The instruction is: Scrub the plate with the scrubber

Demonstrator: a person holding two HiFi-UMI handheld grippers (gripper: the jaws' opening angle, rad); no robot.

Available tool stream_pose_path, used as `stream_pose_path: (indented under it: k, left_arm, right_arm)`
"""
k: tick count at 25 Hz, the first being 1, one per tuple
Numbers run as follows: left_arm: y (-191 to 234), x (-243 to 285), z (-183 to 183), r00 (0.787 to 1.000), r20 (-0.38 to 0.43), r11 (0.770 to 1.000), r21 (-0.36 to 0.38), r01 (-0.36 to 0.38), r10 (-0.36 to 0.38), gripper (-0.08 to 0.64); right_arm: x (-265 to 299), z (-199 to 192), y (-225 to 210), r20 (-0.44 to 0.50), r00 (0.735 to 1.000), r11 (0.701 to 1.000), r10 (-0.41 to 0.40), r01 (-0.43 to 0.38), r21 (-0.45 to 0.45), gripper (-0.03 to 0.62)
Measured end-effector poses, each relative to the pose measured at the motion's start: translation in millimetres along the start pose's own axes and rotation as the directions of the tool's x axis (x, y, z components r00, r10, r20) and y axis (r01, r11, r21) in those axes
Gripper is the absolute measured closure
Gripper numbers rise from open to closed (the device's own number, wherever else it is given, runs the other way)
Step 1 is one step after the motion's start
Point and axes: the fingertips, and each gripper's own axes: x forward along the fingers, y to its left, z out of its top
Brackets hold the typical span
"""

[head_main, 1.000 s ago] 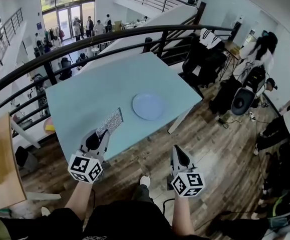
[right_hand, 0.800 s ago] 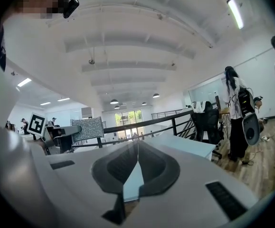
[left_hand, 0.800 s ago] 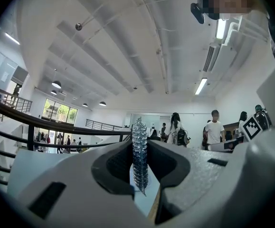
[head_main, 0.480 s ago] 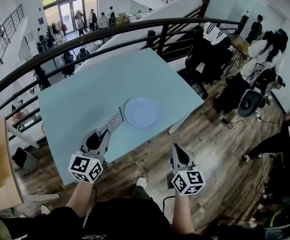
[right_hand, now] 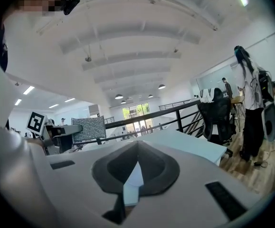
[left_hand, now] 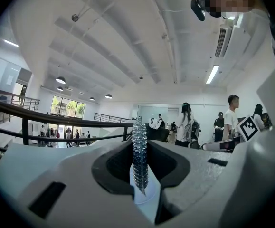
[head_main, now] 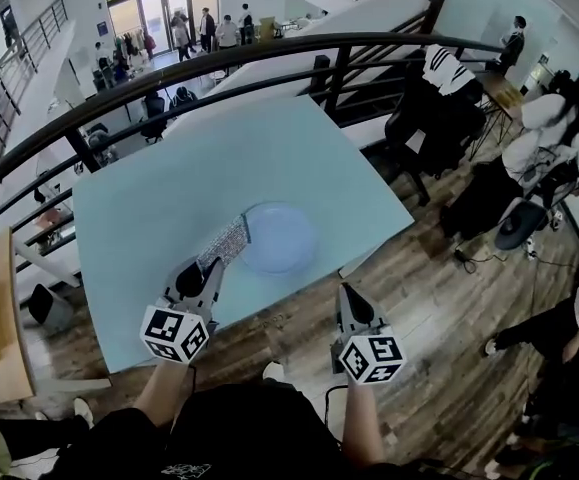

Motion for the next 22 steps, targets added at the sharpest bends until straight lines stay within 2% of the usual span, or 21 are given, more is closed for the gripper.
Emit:
stream_pose_path:
  k: [7, 16, 22]
  left_arm:
    - [-4.3, 30.4, -18.7, 0.999, -0.030, 0.999, -0.007, -0.046, 0.045, 0.472]
    - [2.2, 54.4, -45.5, 0.993, -0.101, 0.998, -0.022, -0.062, 0.060, 0.472]
    - [16.7, 75.0, -81.2, 0.982, -0.187, 0.997, -0.056, -0.051, 0.040, 0.472]
  right_arm:
    - [26.4, -12.0, -33.3, -0.033, 0.998, 0.999, 0.045, -0.045, 0.018, 0.586]
    - [55.8, -36.5, -46.9, -0.096, 0.993, 0.996, 0.073, -0.069, 0.047, 0.586]
    - [88.9, -72.4, -52.3, -0.161, 0.984, 0.989, 0.082, -0.060, 0.134, 0.586]
